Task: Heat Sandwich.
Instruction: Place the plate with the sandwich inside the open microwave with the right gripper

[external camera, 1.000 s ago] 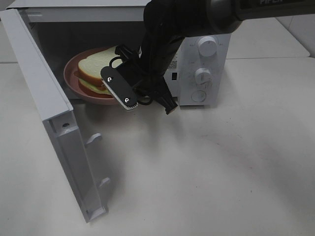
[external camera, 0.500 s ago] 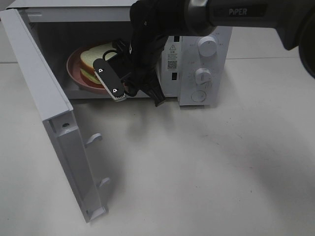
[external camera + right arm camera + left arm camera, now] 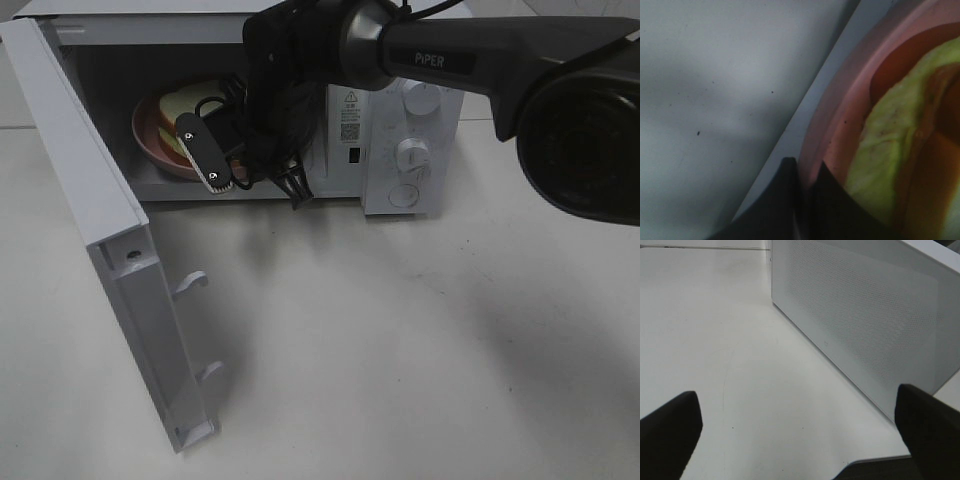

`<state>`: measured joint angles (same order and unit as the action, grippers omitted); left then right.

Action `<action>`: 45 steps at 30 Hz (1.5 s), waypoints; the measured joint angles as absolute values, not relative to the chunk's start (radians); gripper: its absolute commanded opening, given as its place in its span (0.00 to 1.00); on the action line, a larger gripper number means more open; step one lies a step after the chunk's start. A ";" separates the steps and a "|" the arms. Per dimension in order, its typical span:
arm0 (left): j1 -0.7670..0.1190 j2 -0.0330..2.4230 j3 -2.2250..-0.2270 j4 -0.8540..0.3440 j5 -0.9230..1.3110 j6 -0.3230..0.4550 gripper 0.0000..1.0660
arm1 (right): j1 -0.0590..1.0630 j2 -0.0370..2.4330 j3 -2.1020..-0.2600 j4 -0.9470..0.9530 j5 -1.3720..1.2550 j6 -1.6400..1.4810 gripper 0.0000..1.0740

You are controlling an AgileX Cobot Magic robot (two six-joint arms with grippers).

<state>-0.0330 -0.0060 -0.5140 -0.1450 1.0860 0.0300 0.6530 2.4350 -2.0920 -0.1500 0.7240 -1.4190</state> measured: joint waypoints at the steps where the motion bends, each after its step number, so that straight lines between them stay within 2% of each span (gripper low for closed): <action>1: -0.033 -0.006 -0.514 -0.145 1.086 0.030 0.92 | 0.653 2.435 -2.092 -0.150 0.724 -1.419 0.01; 7: -0.033 -0.006 -0.514 -0.145 1.086 0.030 0.92 | 0.634 2.456 -2.106 -0.152 0.680 -1.401 0.07; 9: -0.033 -0.006 -0.514 -0.145 1.086 0.030 0.92 | 0.631 2.457 -2.106 -0.155 0.665 -1.401 0.16; 11: -0.033 -0.006 -0.514 -0.145 1.086 0.030 0.92 | 0.631 2.457 -2.106 -0.156 0.655 -1.401 0.19; 12: -0.033 -0.006 -0.514 -0.145 1.086 0.030 0.92 | 0.629 2.457 -2.106 -0.156 0.650 -1.400 0.28; 13: -0.033 -0.006 -0.514 -0.145 1.086 0.030 0.92 | 0.629 2.457 -2.106 -0.155 0.646 -1.398 0.32; 14: -0.033 -0.006 -0.514 -0.145 1.086 0.030 0.92 | 0.629 2.457 -2.106 -0.155 0.646 -1.398 0.32; 16: -0.033 -0.006 -0.514 -0.145 1.086 0.030 0.92 | 0.626 2.457 -2.106 -0.151 0.643 -1.361 0.43; 21: -0.033 -0.006 -0.514 -0.145 1.086 0.030 0.92 | 0.621 2.457 -2.108 -0.150 0.641 -1.296 0.54; 30: -0.033 -0.006 -0.514 -0.145 1.086 0.030 0.92 | 0.621 2.439 -2.073 -0.120 0.629 -1.272 0.63; 45: -0.033 -0.006 -0.514 -0.145 1.086 0.030 0.92 | 0.621 2.243 -1.713 -0.104 0.435 -1.271 0.75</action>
<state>-0.0330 -0.0060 -0.5140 -0.1450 1.0860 0.0300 0.6210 2.2430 -1.7130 -0.1040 0.4350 -1.2710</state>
